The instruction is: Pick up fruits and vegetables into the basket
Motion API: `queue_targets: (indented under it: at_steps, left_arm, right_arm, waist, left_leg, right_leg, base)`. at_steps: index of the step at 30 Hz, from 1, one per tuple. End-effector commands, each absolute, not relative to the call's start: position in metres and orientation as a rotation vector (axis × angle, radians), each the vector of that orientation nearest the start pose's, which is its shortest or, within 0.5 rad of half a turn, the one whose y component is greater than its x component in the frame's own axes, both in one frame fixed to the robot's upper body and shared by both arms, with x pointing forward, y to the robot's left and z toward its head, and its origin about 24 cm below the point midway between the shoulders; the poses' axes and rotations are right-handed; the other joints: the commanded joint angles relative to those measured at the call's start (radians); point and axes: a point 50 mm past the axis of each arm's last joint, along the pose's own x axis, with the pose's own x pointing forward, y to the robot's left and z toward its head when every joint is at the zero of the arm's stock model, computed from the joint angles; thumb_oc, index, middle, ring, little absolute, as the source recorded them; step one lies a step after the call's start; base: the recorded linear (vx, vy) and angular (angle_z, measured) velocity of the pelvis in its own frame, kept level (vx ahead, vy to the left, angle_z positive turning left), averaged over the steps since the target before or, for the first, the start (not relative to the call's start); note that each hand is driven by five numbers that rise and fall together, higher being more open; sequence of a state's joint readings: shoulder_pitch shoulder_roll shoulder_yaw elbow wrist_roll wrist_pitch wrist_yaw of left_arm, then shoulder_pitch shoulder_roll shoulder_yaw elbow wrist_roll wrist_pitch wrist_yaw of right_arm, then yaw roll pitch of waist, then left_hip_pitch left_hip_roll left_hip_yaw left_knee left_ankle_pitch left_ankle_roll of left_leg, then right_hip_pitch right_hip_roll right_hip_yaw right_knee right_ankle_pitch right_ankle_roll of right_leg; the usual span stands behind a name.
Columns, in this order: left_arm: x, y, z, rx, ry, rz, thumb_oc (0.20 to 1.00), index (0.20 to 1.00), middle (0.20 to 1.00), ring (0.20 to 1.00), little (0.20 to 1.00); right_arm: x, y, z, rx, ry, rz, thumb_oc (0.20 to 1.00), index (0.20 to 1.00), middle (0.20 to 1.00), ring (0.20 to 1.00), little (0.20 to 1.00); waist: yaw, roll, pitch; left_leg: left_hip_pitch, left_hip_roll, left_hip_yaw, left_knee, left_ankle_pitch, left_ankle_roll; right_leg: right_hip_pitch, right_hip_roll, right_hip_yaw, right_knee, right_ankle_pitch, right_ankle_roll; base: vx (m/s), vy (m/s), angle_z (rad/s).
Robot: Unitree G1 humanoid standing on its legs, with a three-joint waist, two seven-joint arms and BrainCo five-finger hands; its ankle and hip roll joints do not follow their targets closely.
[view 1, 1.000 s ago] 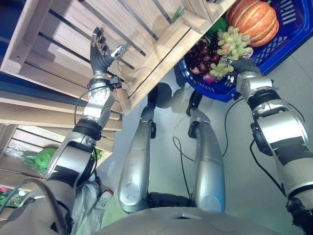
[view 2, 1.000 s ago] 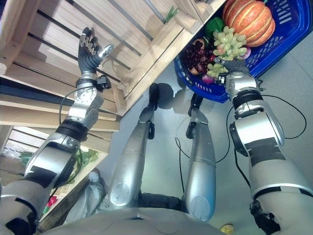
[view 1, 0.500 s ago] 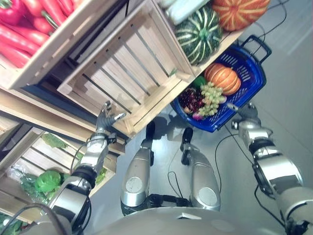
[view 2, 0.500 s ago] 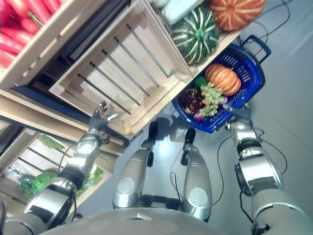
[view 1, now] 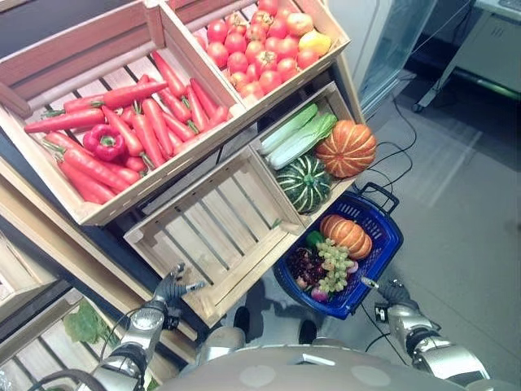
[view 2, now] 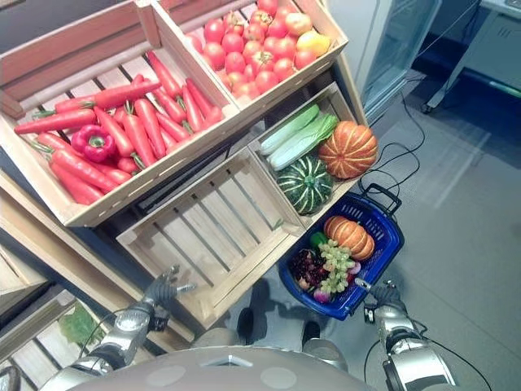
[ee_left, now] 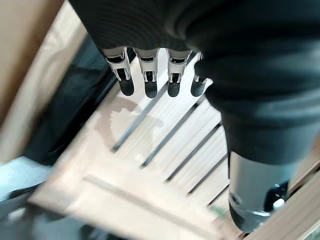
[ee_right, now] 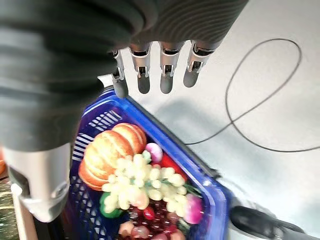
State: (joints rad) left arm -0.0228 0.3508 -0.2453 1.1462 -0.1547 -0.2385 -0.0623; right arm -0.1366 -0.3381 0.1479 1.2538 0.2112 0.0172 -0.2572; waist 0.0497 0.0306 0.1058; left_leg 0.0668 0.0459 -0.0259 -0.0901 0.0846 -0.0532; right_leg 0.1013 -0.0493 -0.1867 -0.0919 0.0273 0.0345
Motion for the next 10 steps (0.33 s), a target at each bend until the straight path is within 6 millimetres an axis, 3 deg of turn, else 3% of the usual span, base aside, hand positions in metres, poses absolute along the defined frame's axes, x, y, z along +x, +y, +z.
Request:
queue_targets:
  at_steps: [1, 5, 10]
  left_arm:
    - [0.114, 0.261, -0.145, 0.281, 1.076, -0.026, 1.0, 1.0, 1.0, 1.0, 1.0]
    - [0.097, 0.26, -0.152, 0.273, 1.172, -0.04, 1.0, 1.0, 1.0, 1.0, 1.0]
    - [0.095, 0.253, -0.154, 0.183, 1.185, -0.005, 1.0, 1.0, 1.0, 1.0, 1.0]
  right_arm:
    - [0.107, -0.278, -0.146, -0.355, 1.242, -0.341, 1.0, 1.0, 1.0, 1.0, 1.0]
    - [0.082, -0.269, -0.156, -0.345, 1.343, -0.258, 1.0, 1.0, 1.0, 1.0, 1.0]
    - [0.061, -0.266, -0.16, -0.33, 1.422, -0.221, 1.0, 1.0, 1.0, 1.0, 1.0]
  waist:
    - [-0.003, -0.025, -0.022]
    - [-0.023, -0.019, -0.022]
    - [-0.045, -0.009, -0.015]
  left_leg:
    - [0.013, -0.044, 0.051, 0.013, -0.08, 0.011]
    - [0.025, -0.039, 0.067, 0.022, -0.093, 0.013]
    - [0.042, -0.04, 0.076, 0.028, -0.11, 0.021]
  right_leg:
    - [-0.028, -0.049, 0.047, 0.055, 0.004, 0.088]
    - [-0.023, -0.051, 0.06, 0.066, -0.009, 0.084]
    - [-0.014, -0.051, 0.077, 0.075, -0.024, 0.079]
  base:
    - [0.03, 0.03, -0.14]
    - [0.02, 0.03, -0.13]
    - [-0.01, 0.036, -0.2]
